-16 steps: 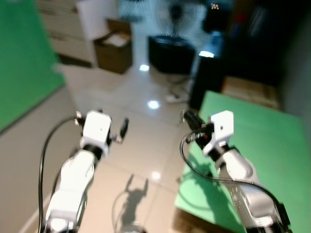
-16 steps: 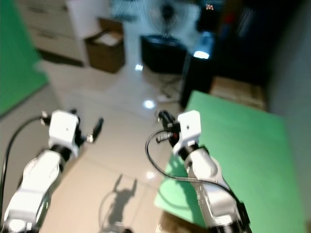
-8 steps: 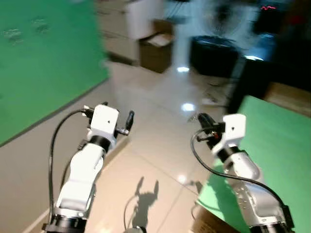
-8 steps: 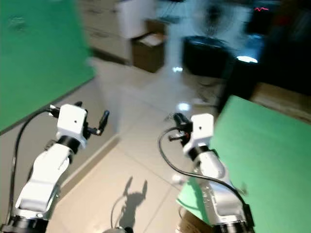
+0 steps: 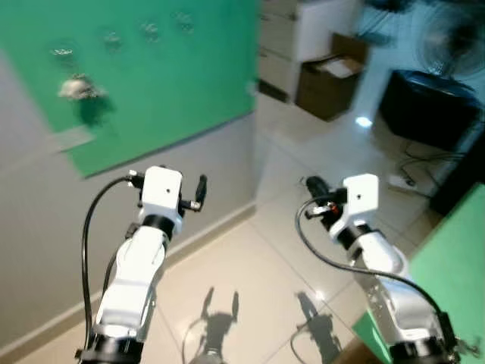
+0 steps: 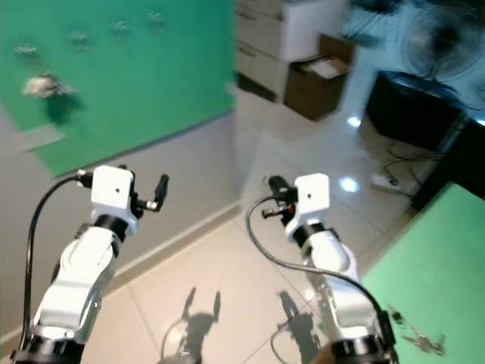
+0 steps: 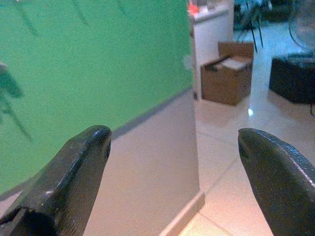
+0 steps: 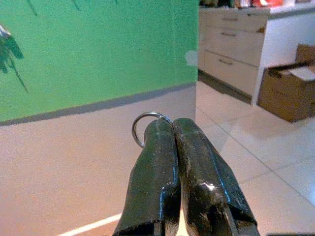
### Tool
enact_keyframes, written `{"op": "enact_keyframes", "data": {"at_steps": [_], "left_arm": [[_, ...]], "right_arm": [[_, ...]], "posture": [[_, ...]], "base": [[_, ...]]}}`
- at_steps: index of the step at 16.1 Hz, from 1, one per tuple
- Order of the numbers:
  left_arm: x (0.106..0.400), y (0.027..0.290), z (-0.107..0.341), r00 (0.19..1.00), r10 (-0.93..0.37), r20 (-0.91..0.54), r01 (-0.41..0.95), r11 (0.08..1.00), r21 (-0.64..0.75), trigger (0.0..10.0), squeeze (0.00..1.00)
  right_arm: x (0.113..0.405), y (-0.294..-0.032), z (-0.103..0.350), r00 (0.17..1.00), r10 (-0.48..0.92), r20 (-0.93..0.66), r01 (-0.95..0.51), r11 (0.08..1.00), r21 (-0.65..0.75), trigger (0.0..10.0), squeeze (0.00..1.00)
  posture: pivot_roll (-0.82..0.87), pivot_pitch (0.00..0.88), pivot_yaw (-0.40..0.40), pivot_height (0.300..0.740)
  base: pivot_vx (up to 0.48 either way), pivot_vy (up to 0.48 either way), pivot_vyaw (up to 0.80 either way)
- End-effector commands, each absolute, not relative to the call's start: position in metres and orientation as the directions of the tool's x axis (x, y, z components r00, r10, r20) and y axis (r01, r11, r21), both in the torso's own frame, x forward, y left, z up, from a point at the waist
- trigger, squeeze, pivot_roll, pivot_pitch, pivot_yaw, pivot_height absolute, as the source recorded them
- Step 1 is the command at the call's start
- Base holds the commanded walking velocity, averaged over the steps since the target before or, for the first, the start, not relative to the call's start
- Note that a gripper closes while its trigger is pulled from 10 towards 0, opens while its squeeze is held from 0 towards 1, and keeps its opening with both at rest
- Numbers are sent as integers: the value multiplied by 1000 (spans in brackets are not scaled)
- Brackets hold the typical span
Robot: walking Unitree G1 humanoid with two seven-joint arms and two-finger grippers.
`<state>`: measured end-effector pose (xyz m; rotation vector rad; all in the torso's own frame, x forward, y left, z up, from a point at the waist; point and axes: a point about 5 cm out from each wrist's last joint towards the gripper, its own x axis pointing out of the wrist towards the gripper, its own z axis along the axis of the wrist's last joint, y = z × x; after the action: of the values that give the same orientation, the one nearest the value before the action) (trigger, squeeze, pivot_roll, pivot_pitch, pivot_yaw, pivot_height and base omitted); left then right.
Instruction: Hang keys on a hook
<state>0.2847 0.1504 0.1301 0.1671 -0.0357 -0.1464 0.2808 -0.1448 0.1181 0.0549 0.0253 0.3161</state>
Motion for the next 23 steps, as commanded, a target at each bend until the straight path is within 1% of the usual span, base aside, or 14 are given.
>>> {"op": "enact_keyframes", "data": {"at_steps": [1,4,7,11,16,20,23], "left_arm": [[287,153,133,989,-142,39,133,976,172,10000,0],[288,149,132,988,-150,34,141,972,191,10000,0],[290,149,133,987,-158,37,149,971,185,10000,0],[292,150,134,983,-179,36,170,969,182,10000,0],[294,154,137,984,-172,42,162,969,186,10000,0],[294,156,137,985,-167,41,156,969,189,10000,0],[292,154,136,984,-171,39,161,968,193,10000,0]], "right_arm": [[284,-145,122,951,310,-5,-310,949,50,10000,0],[285,-147,119,957,290,-18,-288,955,66,10000,0],[288,-152,119,973,232,-8,-229,965,127,10000,0],[287,-157,116,980,200,-18,-197,973,119,10000,0],[289,-153,120,975,221,1,-221,972,82,10000,0],[293,-147,124,969,247,17,-248,965,89,10000,0],[292,-147,123,966,260,14,-260,961,90,10000,0]], "posture": [[-66,0,-17,740],[-62,0,-25,740],[-63,0,-8,740],[-66,0,12,740],[-53,0,7,740],[-48,0,8,740],[-44,0,5,740]], "base": [[0,0,800],[0,0,800],[91,0,0],[316,0,0],[380,0,0],[404,0,498],[406,0,746]]}}
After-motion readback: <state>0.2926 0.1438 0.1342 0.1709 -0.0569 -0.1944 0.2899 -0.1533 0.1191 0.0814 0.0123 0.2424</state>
